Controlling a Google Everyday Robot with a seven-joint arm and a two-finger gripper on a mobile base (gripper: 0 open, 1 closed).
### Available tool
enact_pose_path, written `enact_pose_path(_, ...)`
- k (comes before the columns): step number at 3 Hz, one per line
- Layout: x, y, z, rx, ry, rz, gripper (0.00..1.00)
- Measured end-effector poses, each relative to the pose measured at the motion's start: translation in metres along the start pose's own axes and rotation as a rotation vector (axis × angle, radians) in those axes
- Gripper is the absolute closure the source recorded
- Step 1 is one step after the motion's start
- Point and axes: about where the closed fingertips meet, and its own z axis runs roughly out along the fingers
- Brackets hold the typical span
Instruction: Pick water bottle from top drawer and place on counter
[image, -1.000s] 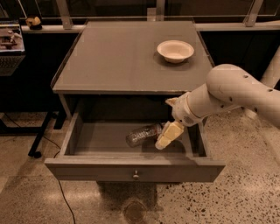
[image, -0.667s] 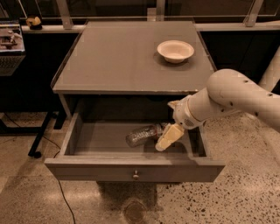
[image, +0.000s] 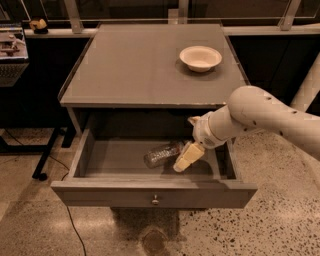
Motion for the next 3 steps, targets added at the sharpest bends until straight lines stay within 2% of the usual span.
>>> enact_pose_path(1, -0.003, -0.004, 0.012, -0.015, -0.02, -0.032, 0.0)
enact_pose_path(2, -0.008, -0.007, 0.03, -0.039, -0.045, -0.089, 0.0)
enact_pose_path(3, -0.01, -0.007, 0.054, -0.08, -0.053, -0.121, 0.0)
